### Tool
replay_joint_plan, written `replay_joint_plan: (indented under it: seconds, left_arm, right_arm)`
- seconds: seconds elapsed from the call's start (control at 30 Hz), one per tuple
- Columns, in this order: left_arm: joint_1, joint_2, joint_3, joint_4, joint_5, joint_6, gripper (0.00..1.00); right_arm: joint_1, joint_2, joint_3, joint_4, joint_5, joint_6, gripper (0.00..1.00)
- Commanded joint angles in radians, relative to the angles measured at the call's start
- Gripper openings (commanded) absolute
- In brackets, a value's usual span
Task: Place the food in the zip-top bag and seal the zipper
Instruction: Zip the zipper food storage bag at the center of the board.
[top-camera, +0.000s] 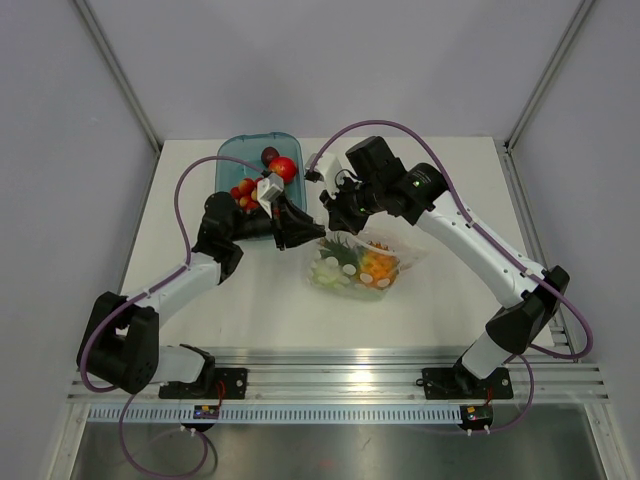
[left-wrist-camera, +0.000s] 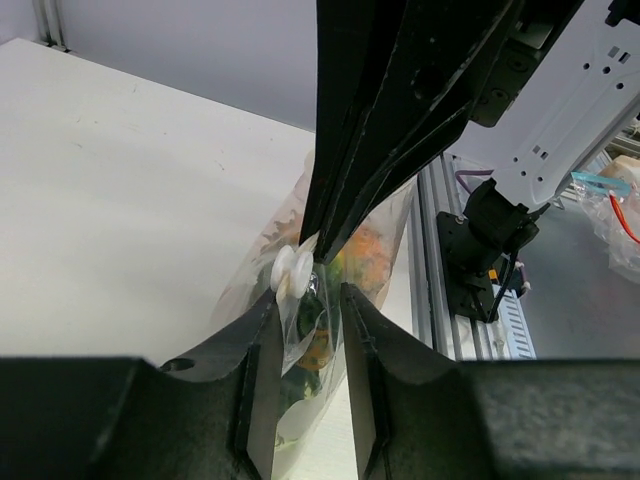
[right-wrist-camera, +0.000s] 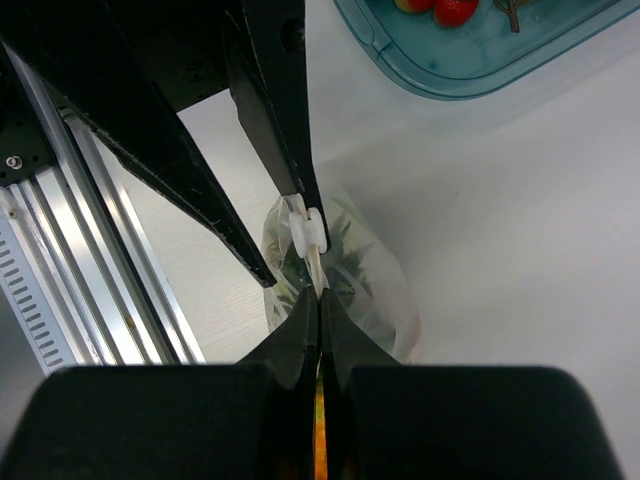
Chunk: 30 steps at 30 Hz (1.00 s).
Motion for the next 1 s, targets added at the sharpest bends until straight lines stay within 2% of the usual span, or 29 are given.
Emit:
replay_joint_plan:
  seconds: [0.0, 0.07, 0.13, 0.2, 0.33, 0.37, 0.4, 0.5, 0.6, 0.63, 0.7, 0.97]
  left_arm:
    - [-0.005, 0.001, 0.046, 0.048, 0.01, -0.005, 0.24]
    - [-0.005, 0.0, 0.046, 0.043, 0.013, -0.002, 0.17]
    - [-0.005, -0.004, 0.049, 0.025, 0.022, 0.008, 0.04]
    - [-0.007, -0.007, 0.049, 0.008, 0.023, 0.021, 0.01]
    - [-0.005, -0.023, 0.045, -0.034, 0.022, 0.05, 0.0]
    - [-0.005, -0.039, 0.042, -0.04, 0.02, 0.065, 0.0]
    - [-0.003, -0.046, 0.037, -0.053, 0.008, 0.073, 0.0]
    - [-0.005, -0.066, 0.023, -0.063, -0.007, 0.096, 0.0]
    - [-0.003, -0.068, 0.028, -0.078, -0.004, 0.105, 0.0]
    - [-0.003, -0.069, 0.029, -0.081, -0.006, 0.104, 0.0]
    - [-0.003, -0.068, 0.032, -0.086, -0.004, 0.105, 0.0]
    - [-0.003, -0.088, 0.028, -0.101, -0.012, 0.128, 0.0]
  right_arm:
    - [-0.006, -0.032, 0.015, 0.052, -0.008, 0.009, 0.0]
    - [-0.006, -0.033, 0.014, 0.052, -0.007, 0.009, 0.0]
    - [-0.006, -0.032, 0.014, 0.051, -0.004, 0.007, 0.0]
    - [-0.006, -0.033, 0.015, 0.057, -0.004, 0.007, 0.0]
    - [-0.006, -0.03, 0.017, 0.063, 0.005, 0.019, 0.01]
    - [-0.006, -0.03, 0.021, 0.068, 0.016, 0.033, 0.06]
    - [-0.006, -0.029, 0.024, 0.066, 0.027, 0.036, 0.2]
    - [-0.006, -0.035, 0.035, 0.055, 0.004, 0.033, 0.37]
    - [-0.006, -0.044, 0.05, 0.048, -0.036, 0.027, 0.39]
    - [-0.006, -0.043, 0.062, 0.043, -0.05, 0.024, 0.45]
    - [-0.006, -0.018, 0.085, 0.017, -0.079, 0.018, 0.5]
    - [-0.008, 0.029, 0.148, -0.031, -0.156, -0.005, 0.5]
